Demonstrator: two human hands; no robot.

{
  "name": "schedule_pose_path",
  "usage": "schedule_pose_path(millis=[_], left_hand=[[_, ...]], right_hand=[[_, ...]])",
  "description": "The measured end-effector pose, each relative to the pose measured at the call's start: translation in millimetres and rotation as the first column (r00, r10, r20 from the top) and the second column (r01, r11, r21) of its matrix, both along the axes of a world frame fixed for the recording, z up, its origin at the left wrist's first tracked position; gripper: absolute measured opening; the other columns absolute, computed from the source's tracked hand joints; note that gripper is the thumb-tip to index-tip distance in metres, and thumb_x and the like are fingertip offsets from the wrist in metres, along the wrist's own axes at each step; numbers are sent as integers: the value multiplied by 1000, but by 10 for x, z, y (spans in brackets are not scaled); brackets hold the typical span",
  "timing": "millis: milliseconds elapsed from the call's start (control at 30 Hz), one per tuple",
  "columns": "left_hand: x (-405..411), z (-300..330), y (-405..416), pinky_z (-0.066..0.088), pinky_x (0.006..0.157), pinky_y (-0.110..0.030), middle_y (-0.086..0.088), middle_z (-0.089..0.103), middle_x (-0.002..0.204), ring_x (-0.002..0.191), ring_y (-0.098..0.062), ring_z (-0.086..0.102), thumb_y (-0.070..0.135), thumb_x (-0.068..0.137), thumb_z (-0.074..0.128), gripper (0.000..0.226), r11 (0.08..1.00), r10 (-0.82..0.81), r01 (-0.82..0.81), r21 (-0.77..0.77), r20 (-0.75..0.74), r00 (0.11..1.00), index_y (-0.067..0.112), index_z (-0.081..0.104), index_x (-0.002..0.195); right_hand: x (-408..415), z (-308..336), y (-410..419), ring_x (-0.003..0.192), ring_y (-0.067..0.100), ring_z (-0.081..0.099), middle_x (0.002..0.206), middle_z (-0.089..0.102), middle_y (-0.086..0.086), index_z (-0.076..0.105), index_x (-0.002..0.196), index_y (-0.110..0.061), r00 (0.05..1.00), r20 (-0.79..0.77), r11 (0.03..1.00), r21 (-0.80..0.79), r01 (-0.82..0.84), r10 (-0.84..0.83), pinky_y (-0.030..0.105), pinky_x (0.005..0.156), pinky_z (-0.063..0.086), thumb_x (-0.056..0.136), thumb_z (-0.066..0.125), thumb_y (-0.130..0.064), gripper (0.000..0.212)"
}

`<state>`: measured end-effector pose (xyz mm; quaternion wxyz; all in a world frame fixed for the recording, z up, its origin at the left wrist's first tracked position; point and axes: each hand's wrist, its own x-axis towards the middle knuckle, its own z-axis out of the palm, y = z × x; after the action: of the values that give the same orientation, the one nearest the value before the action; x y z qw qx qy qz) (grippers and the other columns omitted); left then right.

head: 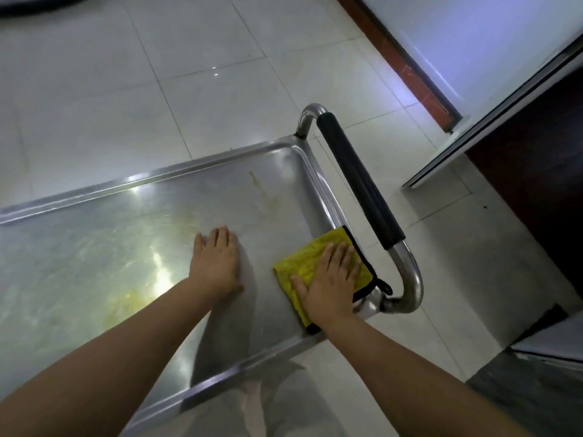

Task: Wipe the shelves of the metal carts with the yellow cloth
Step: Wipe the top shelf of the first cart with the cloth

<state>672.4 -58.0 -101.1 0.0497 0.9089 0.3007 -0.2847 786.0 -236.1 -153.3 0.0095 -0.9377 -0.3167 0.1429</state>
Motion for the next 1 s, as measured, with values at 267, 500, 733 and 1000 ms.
schedule_pose_path(millis=[267, 500, 733, 1000], left_hand=[[113, -38, 65, -1, 117, -45, -9, -8, 159, 147, -26, -6, 54, 78, 67, 112, 996, 80, -79, -42, 7, 997, 10, -6, 151], [206, -97, 114, -3, 117, -43, -9, -14, 158, 146, -25, -10, 49, 80, 67, 111, 989, 132, -131, -71, 21, 991, 11, -10, 151], [194, -166, 136, -9, 115, -41, -8, -19, 157, 145, -24, -15, 47, 79, 69, 114, 980, 179, -173, -98, 52, 982, 13, -14, 150], [173, -216, 132, -12, 113, -37, -7, -21, 157, 145, -23, -17, 40, 78, 72, 116, 967, 230, -220, -132, 70, 971, 13, -15, 150]], right_hand=[[566, -74, 552, 145, 43, 8, 152, 19, 32, 20, 148, 5, 976, 88, 980, -11, -197, 198, 57, 114, -3, 79, 26, -72, 103], [1049, -26, 1301, 145, 39, -16, 157, -9, 27, -7, 150, -1, 952, 62, 954, -46, -296, 299, 55, 115, -14, 85, 26, -73, 103], [1443, 4, 2086, 145, 38, -17, 157, -14, 24, -9, 152, -8, 902, 41, 903, -48, -427, 429, 54, 116, -12, 84, 24, -78, 104], [1655, -7, 2399, 144, 34, -23, 157, -23, 17, -8, 153, -27, 720, 14, 718, -88, -690, 694, 53, 115, -15, 85, 32, -75, 93]])
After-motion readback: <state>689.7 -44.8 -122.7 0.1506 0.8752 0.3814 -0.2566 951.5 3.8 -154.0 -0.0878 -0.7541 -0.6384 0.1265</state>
